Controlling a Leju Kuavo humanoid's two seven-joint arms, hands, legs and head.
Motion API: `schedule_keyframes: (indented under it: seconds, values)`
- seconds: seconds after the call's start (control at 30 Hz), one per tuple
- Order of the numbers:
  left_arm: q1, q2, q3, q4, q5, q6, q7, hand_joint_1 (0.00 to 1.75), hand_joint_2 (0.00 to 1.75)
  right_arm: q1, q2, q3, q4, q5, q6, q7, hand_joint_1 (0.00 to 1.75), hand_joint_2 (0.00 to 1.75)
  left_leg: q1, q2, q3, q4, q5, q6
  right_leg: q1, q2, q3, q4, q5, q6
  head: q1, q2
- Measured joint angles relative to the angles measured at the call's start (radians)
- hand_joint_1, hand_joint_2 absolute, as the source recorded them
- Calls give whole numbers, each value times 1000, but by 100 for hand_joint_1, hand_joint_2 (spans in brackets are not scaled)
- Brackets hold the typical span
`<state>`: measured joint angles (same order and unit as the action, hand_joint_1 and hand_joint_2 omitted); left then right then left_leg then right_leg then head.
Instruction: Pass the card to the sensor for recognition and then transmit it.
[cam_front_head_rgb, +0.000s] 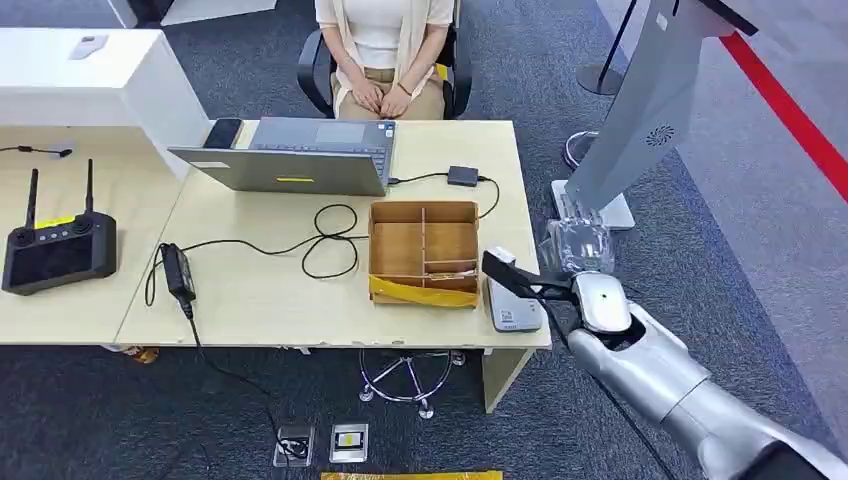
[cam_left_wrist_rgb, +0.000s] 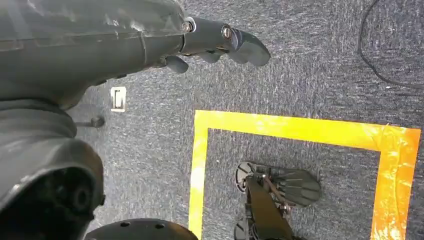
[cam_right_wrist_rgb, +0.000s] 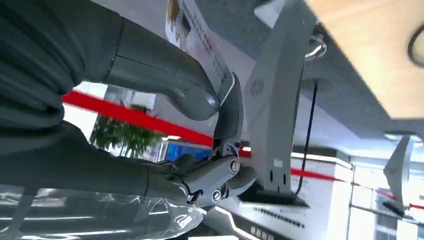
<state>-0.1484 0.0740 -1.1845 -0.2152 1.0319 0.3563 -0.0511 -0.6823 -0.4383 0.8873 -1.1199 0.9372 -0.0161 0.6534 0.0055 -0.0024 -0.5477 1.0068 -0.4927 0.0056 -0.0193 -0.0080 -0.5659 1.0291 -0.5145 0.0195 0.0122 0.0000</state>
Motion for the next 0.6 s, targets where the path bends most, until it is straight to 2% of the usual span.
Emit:
schedule_keyframes:
  seconds: [0.17,0.5,0.53,0.6]
  values:
    - [-3,-3,0,0,-4,-4,0,0,0,-69,-41,-11,-121,82,137,38,175,175,0,1,1,0,0,0,0,0,0,0,0,0,0,0]
    - [-3,-8,0,0,5,-3,0,0,0,-101,-49,-17,-159,86,162,45,175,175,0,1,1,0,0,0,0,2,0,0,0,0,0,0]
    - [-2,-11,0,0,8,-3,0,0,0,-123,-48,-18,-161,66,158,36,175,175,0,1,0,0,0,0,0,0,1,0,0,0,0,0]
    - [-1,-14,1,0,11,0,0,0,0,-146,-29,-17,-154,9,99,6,175,175,0,1,0,0,0,0,0,1,1,0,0,0,0,0]
